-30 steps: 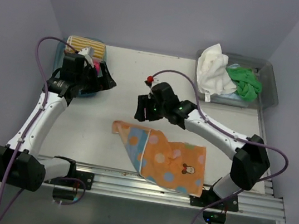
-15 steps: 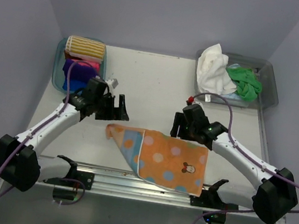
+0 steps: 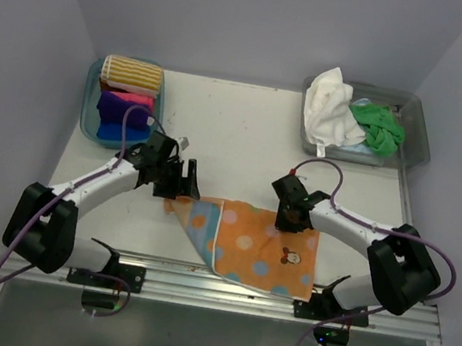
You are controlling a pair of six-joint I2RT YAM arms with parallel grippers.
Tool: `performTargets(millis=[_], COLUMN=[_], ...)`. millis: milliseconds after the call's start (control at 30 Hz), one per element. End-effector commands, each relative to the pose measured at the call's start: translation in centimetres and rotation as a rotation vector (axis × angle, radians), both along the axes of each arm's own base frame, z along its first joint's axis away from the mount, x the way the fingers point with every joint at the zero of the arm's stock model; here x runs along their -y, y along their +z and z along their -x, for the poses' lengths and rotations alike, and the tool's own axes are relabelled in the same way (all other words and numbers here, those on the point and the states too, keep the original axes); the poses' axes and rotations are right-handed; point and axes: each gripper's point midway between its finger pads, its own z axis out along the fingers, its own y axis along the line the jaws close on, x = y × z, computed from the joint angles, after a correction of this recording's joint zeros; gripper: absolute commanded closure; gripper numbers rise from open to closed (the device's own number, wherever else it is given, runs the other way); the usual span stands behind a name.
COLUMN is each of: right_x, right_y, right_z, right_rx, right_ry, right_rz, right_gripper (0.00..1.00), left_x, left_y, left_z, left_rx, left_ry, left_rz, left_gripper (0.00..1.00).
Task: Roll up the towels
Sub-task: Flatten the towel
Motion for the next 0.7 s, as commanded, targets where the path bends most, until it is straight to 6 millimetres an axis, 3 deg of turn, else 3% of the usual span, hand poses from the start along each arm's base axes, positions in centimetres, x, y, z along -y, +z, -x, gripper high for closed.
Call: performTargets(millis=[0, 67, 200, 333, 433, 567, 600, 667], right_x=[-0.3, -0.5, 0.7, 0.2, -0.6, -0.3, -0.2, 0.3], right_y=[-0.1, -0.2, -2.7, -3.0, -1.7, -0.4, -0.2, 0.5], right_z=[-3.7, -5.2, -7.9, -10.0, -11.2, -11.1, -10.9, -10.6], right_rx=[0.083, 0.103, 0.061, 0.065, 0.099, 0.135, 0.135, 0.151], right_ry=[-0.056, -0.076, -0.142, -0.145, -0.148, -0.150, -0.148, -0.150], right_rz=[-0.002, -0.019, 0.006, 0.037, 0.000, -0.006, -0.001, 0.001], right_gripper=[0.90, 0.95, 0.98, 0.95, 0.86, 0.59, 0.58, 0.55], left_x=[0.4, 0.4, 0.3, 1.0, 2.8, 3.9, 5.0, 5.4], left_y=[-0.5, 0.1, 2.6, 3.5, 3.7, 2.0, 2.4, 1.2], left_z=[-2.1, -3.4, -5.5, -5.2, -4.9, -5.7, -6.0, -5.6], left_rx=[0.035, 0.052, 0.116, 0.115, 0.108, 0.051, 0.062, 0.023], left_ry=[-0.002, 0.002, 0.009, 0.012, 0.007, 0.070, 0.070, 0.075], left_rz=[-0.005, -0.027, -0.086, -0.158, -0.197, -0.308, -0.311, -0.363], left_gripper=[0.17, 0.18, 0.20, 0.23, 0.23, 0.29, 0.28, 0.27])
